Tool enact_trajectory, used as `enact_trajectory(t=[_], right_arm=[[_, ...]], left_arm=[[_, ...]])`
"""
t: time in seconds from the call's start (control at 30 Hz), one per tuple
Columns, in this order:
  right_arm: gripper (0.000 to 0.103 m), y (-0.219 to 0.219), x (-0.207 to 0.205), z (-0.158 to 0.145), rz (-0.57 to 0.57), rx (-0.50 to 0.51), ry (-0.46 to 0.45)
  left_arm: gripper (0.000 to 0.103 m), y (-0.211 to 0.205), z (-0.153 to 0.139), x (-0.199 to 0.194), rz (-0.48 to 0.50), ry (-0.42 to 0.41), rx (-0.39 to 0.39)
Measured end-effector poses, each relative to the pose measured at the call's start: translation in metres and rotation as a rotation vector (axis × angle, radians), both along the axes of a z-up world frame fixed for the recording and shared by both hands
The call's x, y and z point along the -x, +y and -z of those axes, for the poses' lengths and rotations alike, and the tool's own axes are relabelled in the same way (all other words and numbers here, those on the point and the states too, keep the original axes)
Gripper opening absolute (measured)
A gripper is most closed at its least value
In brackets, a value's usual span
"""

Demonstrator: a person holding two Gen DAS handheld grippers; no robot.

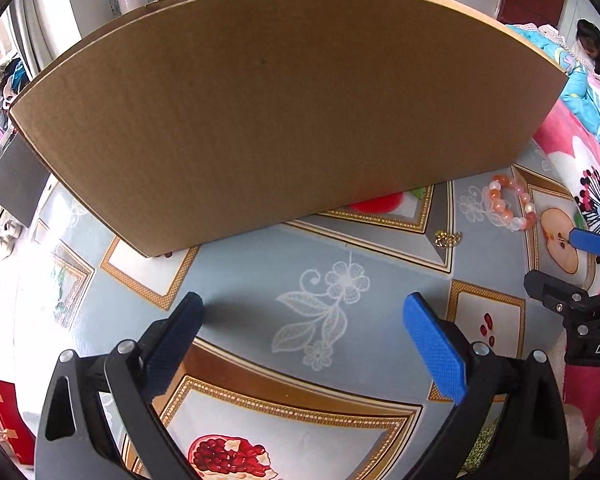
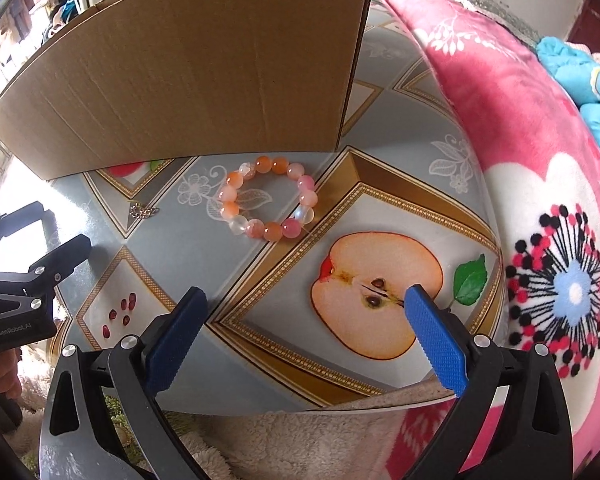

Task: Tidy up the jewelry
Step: 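Move the right gripper back toward the pink-orange bead bracelet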

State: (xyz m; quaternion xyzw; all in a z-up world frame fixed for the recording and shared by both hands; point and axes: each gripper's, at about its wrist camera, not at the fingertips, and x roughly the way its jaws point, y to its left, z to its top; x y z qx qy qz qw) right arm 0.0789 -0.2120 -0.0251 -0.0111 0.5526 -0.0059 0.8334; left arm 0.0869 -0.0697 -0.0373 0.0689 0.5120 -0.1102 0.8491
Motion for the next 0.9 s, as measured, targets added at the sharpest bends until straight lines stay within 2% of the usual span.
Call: enact_trajectory(t=[0.5, 0.73, 0.9], right_arm=[[0.095, -0.002, -0.01, 0.002, 0.006, 0.001, 0.016], [0.095, -0.005, -0.006, 0.006, -0.007, -0.007, -0.013], [0.095, -0.002, 0.002, 0.001, -0.057, 0.005, -0.041]], left_arm=[[0.098, 0.0, 0.001, -0.001, -0.002, 0.015, 0.0], [0.098, 0.001, 0.001, -0.001, -0.003, 0.023, -0.002], [0.098, 0.001, 0.001, -0.001, -0.003, 0.022, -0.001]])
